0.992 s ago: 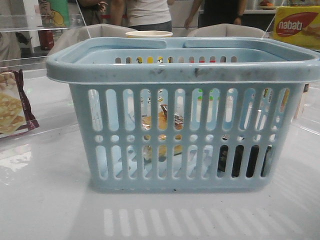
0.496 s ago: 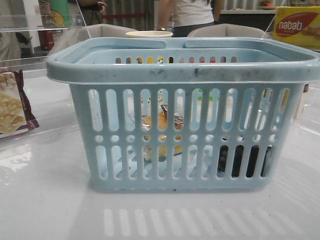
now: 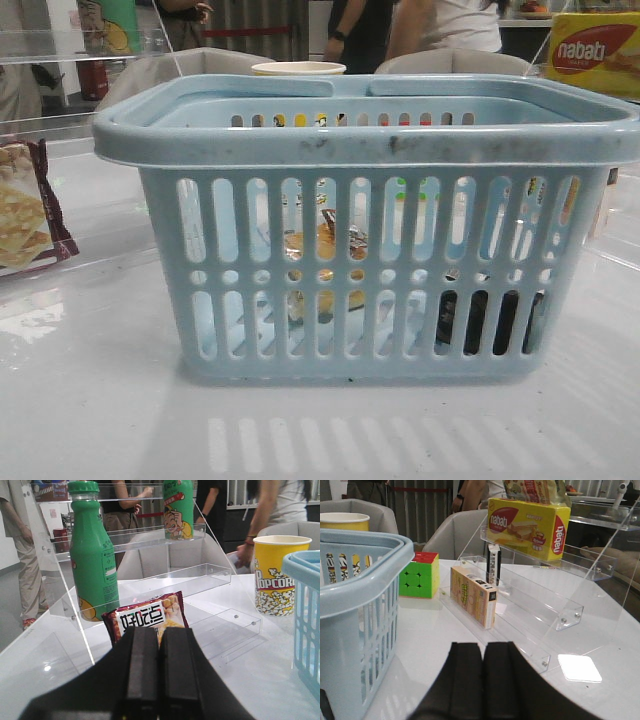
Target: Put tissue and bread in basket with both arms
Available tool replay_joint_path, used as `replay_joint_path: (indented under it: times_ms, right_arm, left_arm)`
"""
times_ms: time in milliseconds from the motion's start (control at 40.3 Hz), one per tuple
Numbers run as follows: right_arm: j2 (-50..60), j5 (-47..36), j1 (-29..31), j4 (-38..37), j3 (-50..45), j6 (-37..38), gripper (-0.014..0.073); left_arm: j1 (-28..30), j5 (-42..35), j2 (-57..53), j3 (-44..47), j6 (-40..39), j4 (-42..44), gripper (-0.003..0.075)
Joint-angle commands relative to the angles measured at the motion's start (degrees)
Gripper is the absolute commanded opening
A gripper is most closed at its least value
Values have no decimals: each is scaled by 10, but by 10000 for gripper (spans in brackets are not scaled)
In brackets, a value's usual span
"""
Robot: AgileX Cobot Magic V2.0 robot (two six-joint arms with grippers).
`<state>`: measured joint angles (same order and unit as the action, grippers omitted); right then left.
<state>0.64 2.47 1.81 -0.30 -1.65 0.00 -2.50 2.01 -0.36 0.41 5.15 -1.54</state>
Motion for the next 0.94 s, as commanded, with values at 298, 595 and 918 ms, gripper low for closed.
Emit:
replay_joint_path:
  times_ms: [298,595,918]
  right_arm:
    - [10,-56,2,-20,-1,22,56]
    - [10,-55,2,-20,-1,22,56]
    - [10,-55,2,-20,-1,22,56]
  left_arm:
    - [-3,-52,-10,0,-5,-1,91]
    - [-3,-52,-10,0,-5,-1,91]
    - [-3,-52,-10,0,-5,-1,91]
